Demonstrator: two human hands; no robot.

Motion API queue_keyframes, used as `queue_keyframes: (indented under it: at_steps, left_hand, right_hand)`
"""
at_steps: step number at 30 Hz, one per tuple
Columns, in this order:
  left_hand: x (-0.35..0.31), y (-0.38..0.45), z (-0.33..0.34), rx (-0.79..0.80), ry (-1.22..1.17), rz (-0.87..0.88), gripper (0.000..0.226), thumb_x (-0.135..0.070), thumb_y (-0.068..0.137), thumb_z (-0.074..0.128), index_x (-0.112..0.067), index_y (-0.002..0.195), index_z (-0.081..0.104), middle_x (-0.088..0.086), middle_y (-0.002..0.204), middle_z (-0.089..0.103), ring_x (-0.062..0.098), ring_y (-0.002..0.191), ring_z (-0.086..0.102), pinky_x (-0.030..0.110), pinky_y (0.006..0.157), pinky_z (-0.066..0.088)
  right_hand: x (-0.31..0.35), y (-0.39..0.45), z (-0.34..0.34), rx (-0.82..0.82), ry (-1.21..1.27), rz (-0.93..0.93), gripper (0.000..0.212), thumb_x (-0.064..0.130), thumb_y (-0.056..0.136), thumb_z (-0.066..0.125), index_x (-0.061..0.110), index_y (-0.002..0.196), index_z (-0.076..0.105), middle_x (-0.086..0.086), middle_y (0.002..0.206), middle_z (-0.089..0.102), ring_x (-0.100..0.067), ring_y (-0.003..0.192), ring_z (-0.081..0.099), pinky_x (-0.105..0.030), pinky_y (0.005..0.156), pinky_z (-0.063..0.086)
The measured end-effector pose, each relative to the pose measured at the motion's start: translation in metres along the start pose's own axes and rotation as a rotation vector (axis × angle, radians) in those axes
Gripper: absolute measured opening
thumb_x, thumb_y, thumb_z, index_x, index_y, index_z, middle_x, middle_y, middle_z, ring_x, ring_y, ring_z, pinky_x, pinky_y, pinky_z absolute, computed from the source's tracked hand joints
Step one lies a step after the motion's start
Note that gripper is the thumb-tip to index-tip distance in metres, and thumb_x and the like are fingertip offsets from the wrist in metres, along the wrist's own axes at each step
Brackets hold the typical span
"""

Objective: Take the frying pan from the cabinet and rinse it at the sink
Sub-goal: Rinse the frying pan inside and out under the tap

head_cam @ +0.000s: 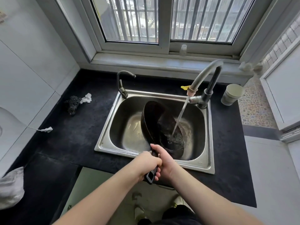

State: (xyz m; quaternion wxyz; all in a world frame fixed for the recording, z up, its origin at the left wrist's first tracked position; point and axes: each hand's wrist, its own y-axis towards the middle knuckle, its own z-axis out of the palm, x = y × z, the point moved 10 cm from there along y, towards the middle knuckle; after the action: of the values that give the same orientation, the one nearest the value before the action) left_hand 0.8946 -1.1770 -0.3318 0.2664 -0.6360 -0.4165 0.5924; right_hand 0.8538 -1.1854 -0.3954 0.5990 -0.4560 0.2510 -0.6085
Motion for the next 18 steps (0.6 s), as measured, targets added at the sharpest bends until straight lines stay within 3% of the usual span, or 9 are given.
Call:
queue_keyframes:
  at_steps: [3, 5, 9, 13, 18]
  left_hand:
    - [-0.001, 0.0, -0.012, -0.051, 0.119, 0.012, 0.008, 0.0, 0.085, 0.045, -0.005, 0.09, 0.05, 0.01, 0.054, 0.049, 0.018, 0.039, 0.048, 0.023, 0.039, 0.042]
    - [-0.005, -0.002, -0.021, -0.092, 0.219, 0.022, 0.006, -0.001, 0.085, 0.046, -0.003, 0.082, 0.051, 0.01, 0.052, 0.051, 0.02, 0.04, 0.05, 0.026, 0.039, 0.046]
    - [-0.007, -0.005, -0.034, -0.144, 0.326, 0.029, 0.017, -0.002, 0.087, 0.046, -0.003, 0.07, 0.05, 0.011, 0.051, 0.052, 0.021, 0.038, 0.05, 0.031, 0.044, 0.05]
    - [-0.008, -0.011, -0.038, -0.155, 0.386, 0.038, 0.016, -0.004, 0.087, 0.044, -0.004, 0.072, 0.05, 0.012, 0.055, 0.054, 0.024, 0.042, 0.052, 0.039, 0.053, 0.056]
    - [-0.015, -0.024, -0.054, -0.174, 0.545, 0.094, 0.011, -0.007, 0.085, 0.042, -0.006, 0.077, 0.049, 0.014, 0.06, 0.062, 0.029, 0.046, 0.059, 0.039, 0.051, 0.058]
  right_hand:
    - [0.002, 0.007, 0.011, -0.035, -0.069, -0.005, 0.055, 0.066, 0.06, 0.072, 0.017, 0.048, 0.049, -0.002, 0.047, 0.046, -0.02, 0.046, 0.045, -0.026, 0.049, 0.029]
    - [0.003, 0.008, 0.019, -0.02, -0.107, 0.004, 0.056, 0.062, 0.067, 0.068, 0.015, 0.047, 0.045, -0.004, 0.042, 0.044, -0.021, 0.038, 0.046, -0.02, 0.044, 0.033]
    - [-0.007, 0.011, 0.036, 0.082, -0.092, 0.057, 0.062, 0.05, 0.083, 0.05, 0.011, 0.036, 0.044, -0.006, 0.028, 0.035, -0.021, 0.022, 0.037, -0.011, 0.034, 0.03]
    - [-0.011, 0.018, 0.048, 0.147, -0.044, 0.038, 0.051, 0.049, 0.072, 0.055, 0.012, 0.039, 0.045, -0.004, 0.031, 0.037, -0.019, 0.026, 0.036, -0.018, 0.038, 0.025]
    - [-0.014, 0.016, 0.077, 0.319, 0.066, 0.04, 0.035, 0.044, 0.062, 0.066, 0.015, 0.05, 0.051, -0.003, 0.041, 0.045, -0.021, 0.042, 0.04, -0.024, 0.044, 0.029]
